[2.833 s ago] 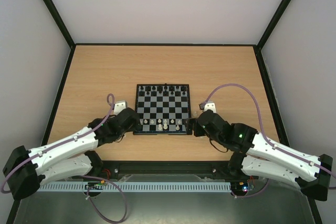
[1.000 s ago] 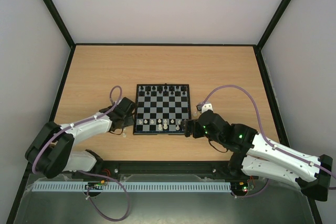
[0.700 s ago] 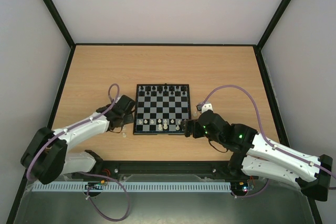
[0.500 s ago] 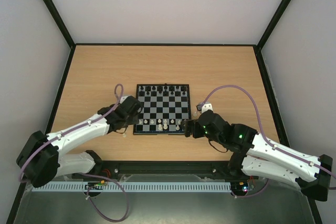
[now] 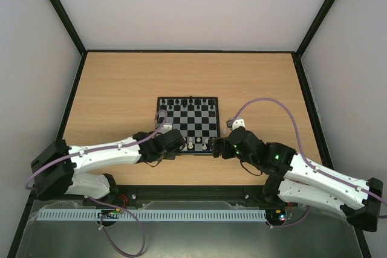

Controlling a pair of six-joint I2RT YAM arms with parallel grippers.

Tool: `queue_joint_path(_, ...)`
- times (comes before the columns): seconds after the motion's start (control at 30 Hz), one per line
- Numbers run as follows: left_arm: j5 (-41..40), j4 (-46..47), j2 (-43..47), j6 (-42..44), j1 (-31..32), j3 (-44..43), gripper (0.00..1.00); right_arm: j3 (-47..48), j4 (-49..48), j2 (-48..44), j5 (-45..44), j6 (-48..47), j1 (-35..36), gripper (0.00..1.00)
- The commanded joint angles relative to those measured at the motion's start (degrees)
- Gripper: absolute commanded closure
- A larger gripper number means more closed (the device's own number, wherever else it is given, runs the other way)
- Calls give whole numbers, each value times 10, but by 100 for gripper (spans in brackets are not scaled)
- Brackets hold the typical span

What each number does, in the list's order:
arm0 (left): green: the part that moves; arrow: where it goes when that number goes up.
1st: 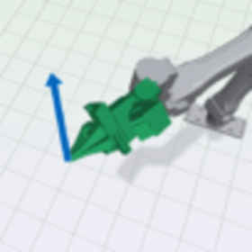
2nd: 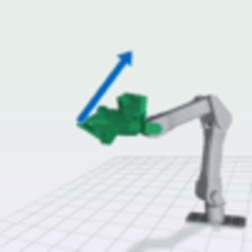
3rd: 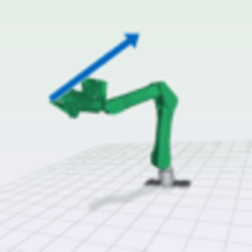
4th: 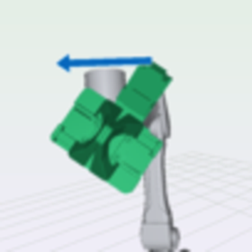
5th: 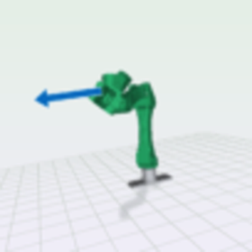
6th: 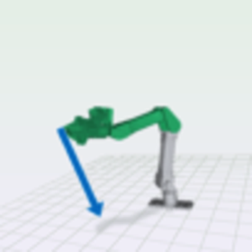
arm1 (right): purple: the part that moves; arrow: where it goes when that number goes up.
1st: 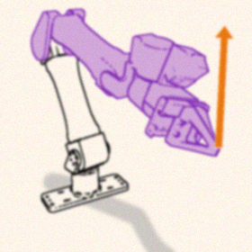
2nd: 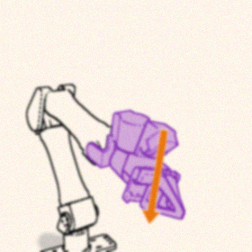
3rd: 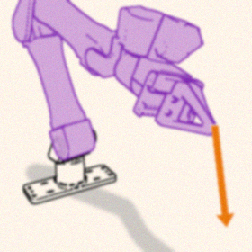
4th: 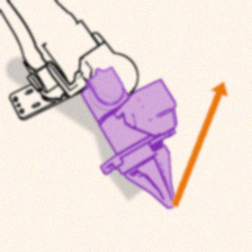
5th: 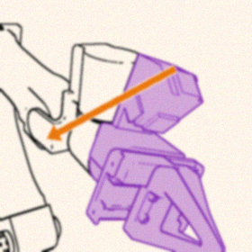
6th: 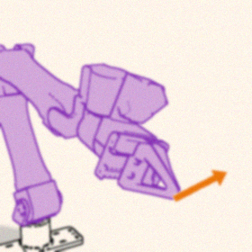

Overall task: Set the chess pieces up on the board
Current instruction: Place the chess piece on the chessboard.

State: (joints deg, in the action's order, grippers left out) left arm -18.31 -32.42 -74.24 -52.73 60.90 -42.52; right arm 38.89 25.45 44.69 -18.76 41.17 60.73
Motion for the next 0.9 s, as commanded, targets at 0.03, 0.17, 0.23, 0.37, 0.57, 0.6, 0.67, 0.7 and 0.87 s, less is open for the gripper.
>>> queue_joint_path(0.03, -11, 9, -49, -15, 20, -35, 90, -1, 11, 0, -15, 1, 1, 2)
queue_joint_path(0.17, -10, 29, -83, -10, 23, -48, 90, -1, 11, 0, -15, 2, 1, 1)
queue_joint_path(0.23, -12, 34, -98, -6, 22, -55, 90, -1, 11, 0, -15, 2, 1, 1)
queue_joint_path(0.37, -15, 33, -121, -1, 23, -70, 89, -3, 12, -2, -14, 2, 1, 2)
queue_joint_path(0.57, -19, 37, -141, 3, 22, -79, 89, -2, 10, -3, -13, 2, 0, 1)
queue_joint_path(0.6, -20, 38, -144, 3, 21, -79, 89, -3, 10, -2, -13, 1, 1, 1)
queue_joint_path(0.67, -21, 39, -148, 6, 20, -80, 88, -3, 9, -2, -12, 1, 1, 1)
queue_joint_path(0.7, -22, 39, -150, 6, 19, -81, 88, -3, 9, -2, -13, 1, 2, 1)
queue_joint_path(0.87, -23, 40, -150, 10, 8, -77, 88, -4, 8, -1, -13, 1, 1, 1)
